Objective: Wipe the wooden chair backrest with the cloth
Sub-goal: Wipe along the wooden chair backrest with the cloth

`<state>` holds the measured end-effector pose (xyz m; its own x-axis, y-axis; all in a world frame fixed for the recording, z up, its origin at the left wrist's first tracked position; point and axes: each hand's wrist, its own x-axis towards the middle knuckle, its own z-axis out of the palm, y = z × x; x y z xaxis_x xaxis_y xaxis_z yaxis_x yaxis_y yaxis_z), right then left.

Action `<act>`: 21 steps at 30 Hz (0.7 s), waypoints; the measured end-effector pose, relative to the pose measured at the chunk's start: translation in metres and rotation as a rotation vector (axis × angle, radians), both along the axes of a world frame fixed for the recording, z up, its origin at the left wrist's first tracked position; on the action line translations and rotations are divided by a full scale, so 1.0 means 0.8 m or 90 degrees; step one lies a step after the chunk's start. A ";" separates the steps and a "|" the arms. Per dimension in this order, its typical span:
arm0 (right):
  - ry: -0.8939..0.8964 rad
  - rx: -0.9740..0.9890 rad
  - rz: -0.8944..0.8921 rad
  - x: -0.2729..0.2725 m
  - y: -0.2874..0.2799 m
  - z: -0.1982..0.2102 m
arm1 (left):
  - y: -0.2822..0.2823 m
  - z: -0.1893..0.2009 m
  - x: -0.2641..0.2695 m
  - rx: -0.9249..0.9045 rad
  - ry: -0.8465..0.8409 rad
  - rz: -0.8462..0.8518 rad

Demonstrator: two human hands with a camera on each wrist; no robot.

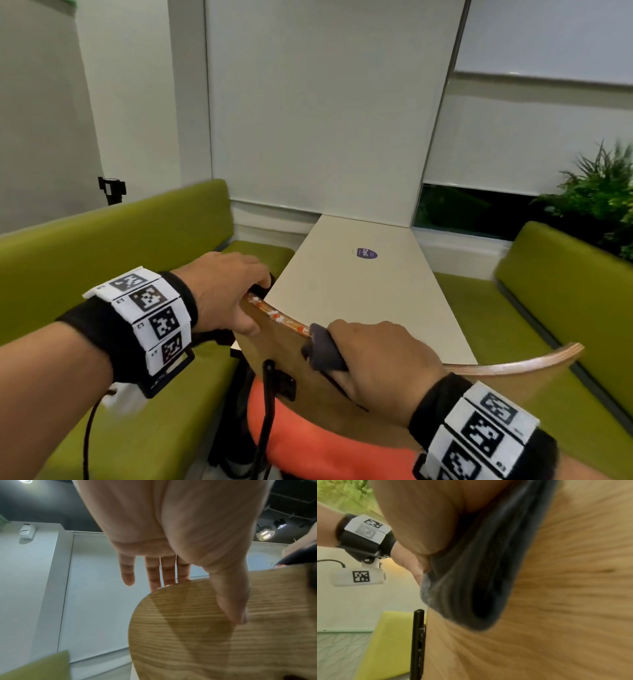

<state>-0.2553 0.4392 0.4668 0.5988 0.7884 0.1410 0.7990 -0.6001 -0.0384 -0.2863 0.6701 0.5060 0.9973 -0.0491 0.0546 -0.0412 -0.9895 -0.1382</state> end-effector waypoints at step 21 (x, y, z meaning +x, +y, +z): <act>0.085 0.078 0.008 -0.005 0.002 0.009 | 0.048 -0.018 0.013 -0.138 -0.037 0.027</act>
<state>-0.2590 0.4412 0.4736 0.6093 0.7775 0.1557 0.7890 -0.5748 -0.2169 -0.2758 0.7084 0.4919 0.9932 0.0115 0.1162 0.0025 -0.9970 0.0774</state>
